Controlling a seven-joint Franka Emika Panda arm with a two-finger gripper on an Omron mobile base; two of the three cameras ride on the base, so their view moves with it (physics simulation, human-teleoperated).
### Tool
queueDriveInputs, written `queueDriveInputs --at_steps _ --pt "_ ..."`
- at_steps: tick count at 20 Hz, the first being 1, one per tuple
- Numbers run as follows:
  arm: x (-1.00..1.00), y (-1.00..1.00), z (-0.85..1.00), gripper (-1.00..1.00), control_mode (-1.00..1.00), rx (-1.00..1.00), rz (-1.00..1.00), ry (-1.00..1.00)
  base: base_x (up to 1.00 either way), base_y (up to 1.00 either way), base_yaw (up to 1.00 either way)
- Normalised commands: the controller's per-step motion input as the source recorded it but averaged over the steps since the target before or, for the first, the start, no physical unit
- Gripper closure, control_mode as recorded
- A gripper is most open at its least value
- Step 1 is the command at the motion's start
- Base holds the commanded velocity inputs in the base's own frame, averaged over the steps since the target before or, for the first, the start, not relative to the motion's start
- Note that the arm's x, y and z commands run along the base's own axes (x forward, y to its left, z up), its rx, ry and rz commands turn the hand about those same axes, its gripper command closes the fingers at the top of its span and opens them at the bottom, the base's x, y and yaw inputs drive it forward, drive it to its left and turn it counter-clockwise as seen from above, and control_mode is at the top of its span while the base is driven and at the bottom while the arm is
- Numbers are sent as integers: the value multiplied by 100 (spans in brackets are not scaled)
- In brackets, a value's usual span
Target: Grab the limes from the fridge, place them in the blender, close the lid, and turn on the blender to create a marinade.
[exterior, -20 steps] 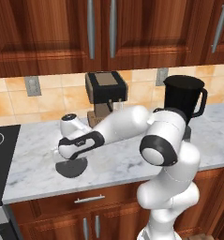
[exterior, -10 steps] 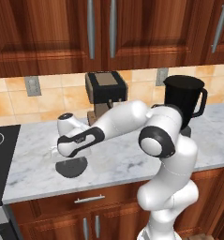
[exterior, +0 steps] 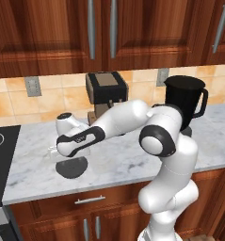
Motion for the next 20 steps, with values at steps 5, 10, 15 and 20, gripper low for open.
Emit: queueDriveInputs --at_steps 5,10,15,20 --pt "-2 3 -7 -100 -100 0 0 0 0 0 0" --pt "-2 -7 -27 -100 -100 0 0 0 0 0 0" --pt "0 2 -26 100 -100 0 0 0 0 0 0" --pt "0 1 -4 100 -100 0 0 0 0 0 0"
